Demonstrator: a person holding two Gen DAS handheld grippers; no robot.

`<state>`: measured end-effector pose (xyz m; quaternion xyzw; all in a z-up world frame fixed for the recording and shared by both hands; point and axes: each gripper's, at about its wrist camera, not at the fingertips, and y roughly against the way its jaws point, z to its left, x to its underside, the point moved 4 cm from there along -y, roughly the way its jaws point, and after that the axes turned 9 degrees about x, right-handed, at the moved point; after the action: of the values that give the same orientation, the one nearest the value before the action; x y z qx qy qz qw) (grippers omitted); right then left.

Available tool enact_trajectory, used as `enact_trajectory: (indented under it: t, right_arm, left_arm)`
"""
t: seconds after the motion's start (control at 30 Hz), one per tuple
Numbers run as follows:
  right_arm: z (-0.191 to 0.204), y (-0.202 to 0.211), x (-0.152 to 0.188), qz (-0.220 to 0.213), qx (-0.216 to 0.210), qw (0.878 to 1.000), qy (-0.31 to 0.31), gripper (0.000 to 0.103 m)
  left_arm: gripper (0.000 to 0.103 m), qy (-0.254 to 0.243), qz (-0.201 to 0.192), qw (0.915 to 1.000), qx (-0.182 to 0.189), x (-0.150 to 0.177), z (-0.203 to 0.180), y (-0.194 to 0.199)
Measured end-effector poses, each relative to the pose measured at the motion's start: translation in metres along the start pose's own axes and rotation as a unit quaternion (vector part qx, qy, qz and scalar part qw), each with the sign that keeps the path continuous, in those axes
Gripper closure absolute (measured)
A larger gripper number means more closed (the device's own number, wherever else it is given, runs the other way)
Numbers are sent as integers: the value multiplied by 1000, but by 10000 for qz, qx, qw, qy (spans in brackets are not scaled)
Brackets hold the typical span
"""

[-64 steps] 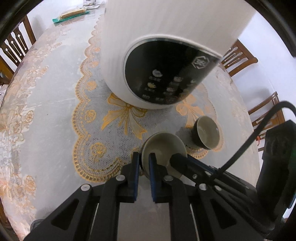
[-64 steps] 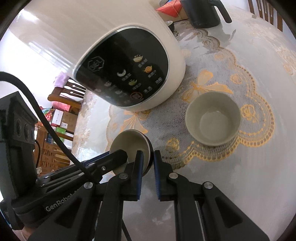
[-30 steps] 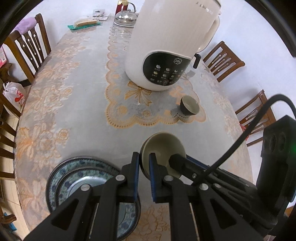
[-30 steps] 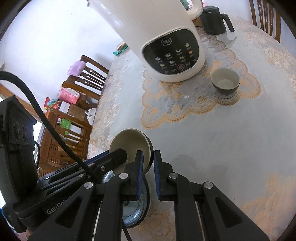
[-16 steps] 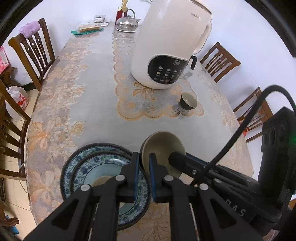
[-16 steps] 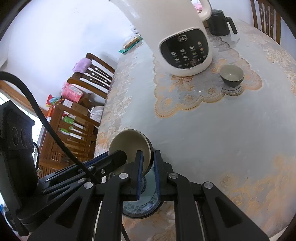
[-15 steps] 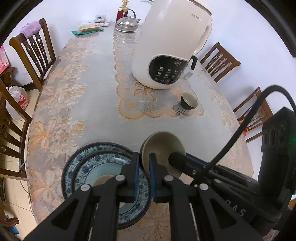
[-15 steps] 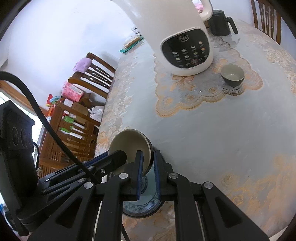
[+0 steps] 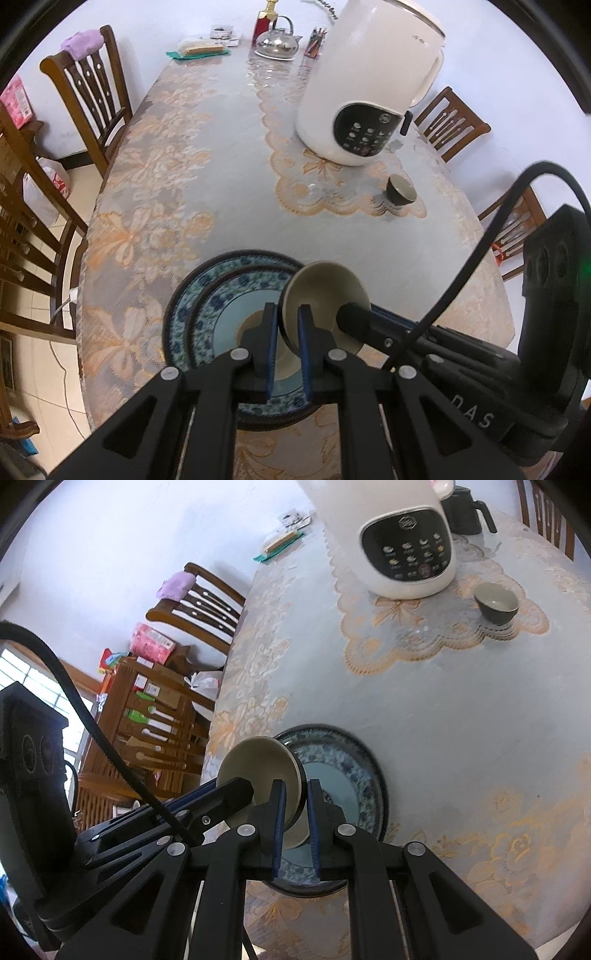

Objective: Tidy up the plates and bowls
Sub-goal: 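Lower the held bowl into the first bowl on the plate stack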

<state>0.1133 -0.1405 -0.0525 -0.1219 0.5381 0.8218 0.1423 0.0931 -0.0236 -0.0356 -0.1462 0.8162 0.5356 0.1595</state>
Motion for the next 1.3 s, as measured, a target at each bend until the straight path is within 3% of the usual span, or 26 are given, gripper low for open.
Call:
enact_trajectory:
  t: [0.5,1.3]
  right_arm:
    - [7,-24,16,350,148,9993,-11,88]
    - [4,-39,19,515,345,9980,-81,88]
  left_arm:
    - [94,243,195,9995,59,19,25,-11]
    - [94,278,402,9988,69,26,33,-30]
